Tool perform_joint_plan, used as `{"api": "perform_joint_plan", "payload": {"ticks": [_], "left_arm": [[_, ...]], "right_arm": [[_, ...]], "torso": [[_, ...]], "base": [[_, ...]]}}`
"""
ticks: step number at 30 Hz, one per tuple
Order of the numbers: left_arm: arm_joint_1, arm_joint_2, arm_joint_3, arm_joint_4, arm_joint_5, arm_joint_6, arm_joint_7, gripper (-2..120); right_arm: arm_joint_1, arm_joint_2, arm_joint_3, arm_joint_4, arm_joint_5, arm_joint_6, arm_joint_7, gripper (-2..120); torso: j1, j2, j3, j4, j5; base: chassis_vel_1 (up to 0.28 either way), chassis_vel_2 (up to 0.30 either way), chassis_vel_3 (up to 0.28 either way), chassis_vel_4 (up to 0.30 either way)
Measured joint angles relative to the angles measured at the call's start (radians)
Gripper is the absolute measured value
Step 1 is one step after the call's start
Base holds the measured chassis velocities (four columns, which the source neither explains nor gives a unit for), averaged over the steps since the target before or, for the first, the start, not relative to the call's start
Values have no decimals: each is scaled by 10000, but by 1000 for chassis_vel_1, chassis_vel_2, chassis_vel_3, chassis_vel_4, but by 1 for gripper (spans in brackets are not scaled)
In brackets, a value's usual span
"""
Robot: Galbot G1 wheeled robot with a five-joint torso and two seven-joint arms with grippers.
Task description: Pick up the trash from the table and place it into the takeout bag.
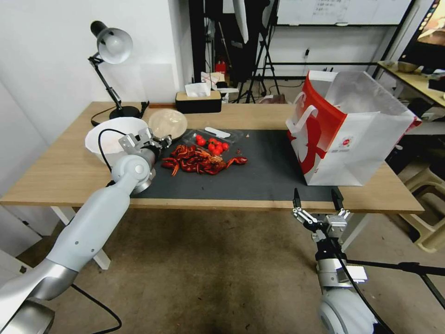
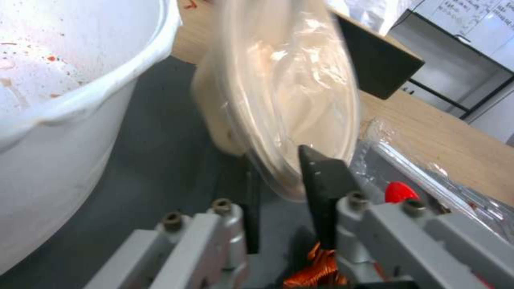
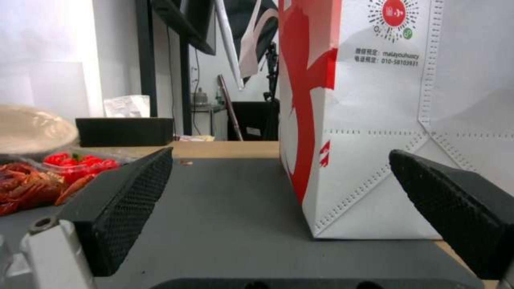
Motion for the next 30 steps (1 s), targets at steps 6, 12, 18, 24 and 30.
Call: {"api": "perform_joint_plan", "payload": {"ticks": [6, 12, 18, 24, 30], "left_arm": [[19, 102, 49, -60, 84, 1, 117, 0], [28, 245, 248, -171, 577, -435, 725, 0], [-305, 331, 587, -173, 1439, -1024, 1439, 0], [-824, 313, 950, 130, 2323, -1171, 1585, 0], [-1089, 221, 1206, 108, 2621, -1683, 2231, 0]], "right_arm": [[-4, 19, -5, 4, -28, 7, -9, 100], [9, 37, -29, 3, -55, 8, -18, 100], [34, 36, -30, -12, -61, 7, -23, 100], [57, 37, -30, -30, -61, 6, -24, 100], [72, 8, 10, -94, -36, 5, -24, 100]], "torso": [[0, -1, 0, 1, 0], [-1, 0, 0, 0, -1], [-2, 0, 0, 0, 0], [-1, 0, 0, -2, 0], [-1, 0, 0, 2, -1]], "base": [[0, 0, 0, 0], [0, 0, 0, 0], [0, 0, 0, 0], [0, 0, 0, 0], [0, 0, 0, 0]]}}
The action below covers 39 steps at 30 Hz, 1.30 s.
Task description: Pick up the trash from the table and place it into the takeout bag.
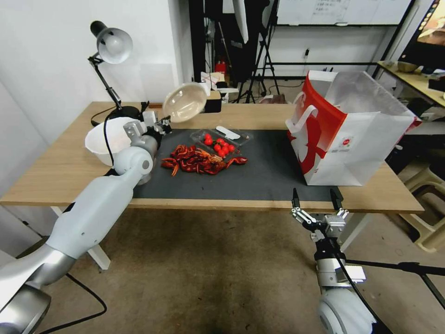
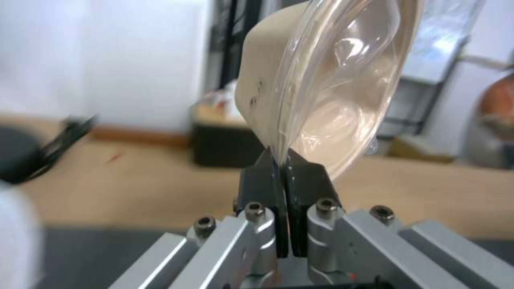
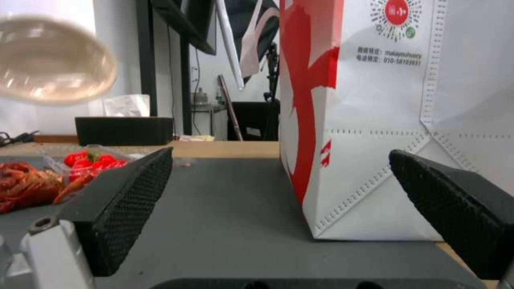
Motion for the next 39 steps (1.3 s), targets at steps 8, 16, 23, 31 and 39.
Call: {"api": "perform_joint_plan", "payload": {"ticks": [8, 16, 23, 31, 39], "left_arm": [[-707, -137, 592, -646, -312, -730, 1165, 0], [-2221, -311, 2049, -881, -1067, -1117, 1933, 0], [-3695, -1040, 3720, -684, -1385, -1120, 1913, 0], [-5018, -2023, 4946, -9, -1646, -1057, 1875, 0], [-5651, -2430, 5858, 257, -1768, -1033, 1914, 0]], "right_arm": [[55, 9, -19, -60, 11, 0, 0, 100], [41, -1, -2, -76, 16, 0, 0, 100], [26, 19, 26, -103, 17, 20, 1, 100], [12, 29, 79, -107, 16, 65, 6, 100], [39, 71, 99, -204, 21, 122, 7, 100]], "torso": [[0, 0, 0, -1, 0], [0, 0, 0, 1, 0], [0, 0, 0, -5, 4], [1, 0, 0, -3, 1], [0, 0, 0, -2, 1]], "base": [[0, 0, 0, 0], [0, 0, 0, 0], [0, 0, 0, 0], [0, 0, 0, 0], [0, 0, 0, 0]]}}
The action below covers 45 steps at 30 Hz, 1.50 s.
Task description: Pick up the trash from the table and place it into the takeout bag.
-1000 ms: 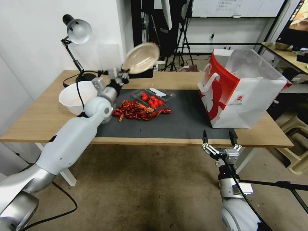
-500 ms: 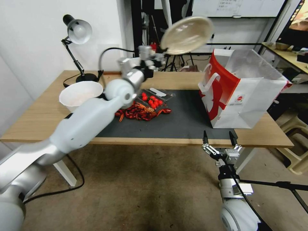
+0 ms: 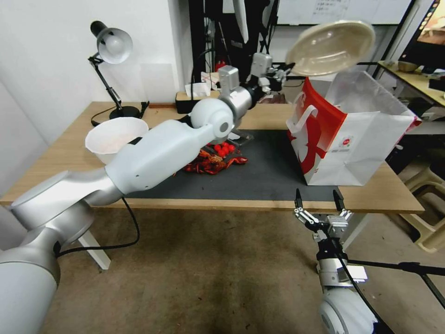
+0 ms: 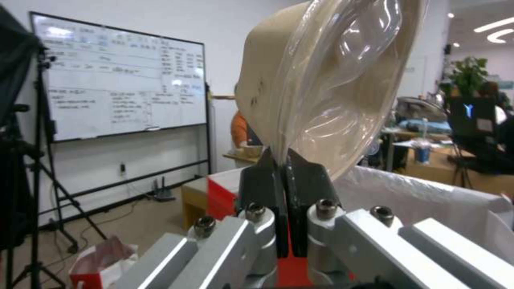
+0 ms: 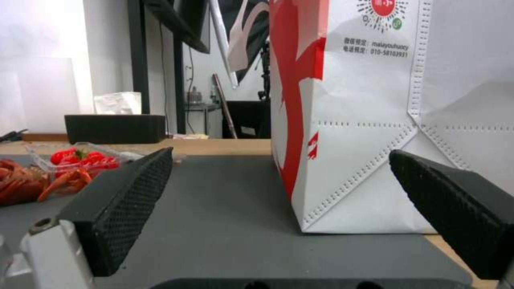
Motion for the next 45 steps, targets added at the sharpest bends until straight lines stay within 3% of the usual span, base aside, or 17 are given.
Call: {"api": "perform_joint_plan", "payload": {"ticks": [13, 24, 31, 32, 38, 45], "left_arm": [[-620, -743, 1276, 703, -44, 36, 94, 0], [-755, -1213, 1503, 1118, 67, 89, 42, 0], [-734, -1244, 1437, 1065, 72, 113, -91, 25], [-722, -1242, 1421, 1039, 68, 118, -119, 32], [-675, -1216, 1218, 949, 57, 109, -230, 48], [-156, -671, -8, 747, -60, 43, -354, 78]], "right_arm": [[68, 52, 16, -79, 55, 80, -3, 100], [54, 81, 61, -106, 80, 171, -3, 100], [28, 70, 80, -111, 91, 202, -4, 100], [28, 70, 79, -112, 91, 203, -4, 100], [46, 63, 75, -112, 91, 203, -4, 100], [41, 44, 76, -102, 91, 198, -4, 100]], "torso": [[0, 0, 0, -1, 0], [0, 0, -1, 0, 1], [0, 0, -1, 0, -1], [0, 0, -1, 0, -1], [0, 2, -1, -1, -1], [0, 2, 0, -1, -2]], "base": [[0, 0, 0, 0], [0, 0, 0, 0], [0, 0, 0, 0], [0, 0, 0, 0], [0, 0, 0, 0], [0, 0, 0, 0]]}}
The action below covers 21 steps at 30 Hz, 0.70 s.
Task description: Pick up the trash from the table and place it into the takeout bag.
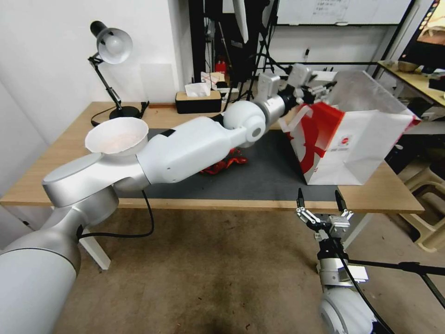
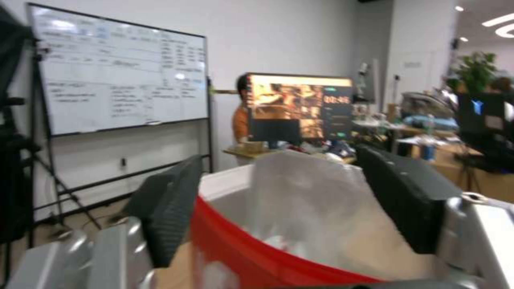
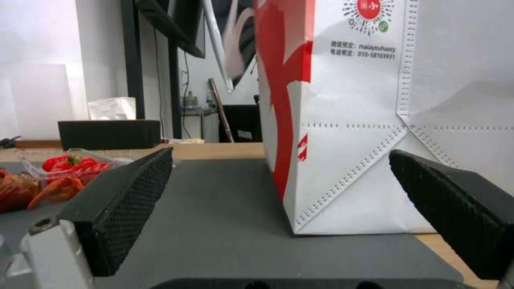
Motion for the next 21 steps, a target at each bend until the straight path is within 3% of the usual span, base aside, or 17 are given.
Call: {"api": "perform_joint_plan", "payload": {"ticks": [7, 21], "left_arm": [[816, 928, -1014, -405, 77, -14, 13, 99], [2968, 3195, -2727, -1702, 709, 9, -91, 100]], "right_arm": [[12, -15, 9, 38, 0, -51, 0, 100], [65, -50, -64, 34, -18, -119, 0, 100]], "torso": [[0, 0, 0, 1, -2], [-1, 0, 0, 2, -2]], "base": [[0, 0, 0, 0], [0, 0, 0, 0]]}}
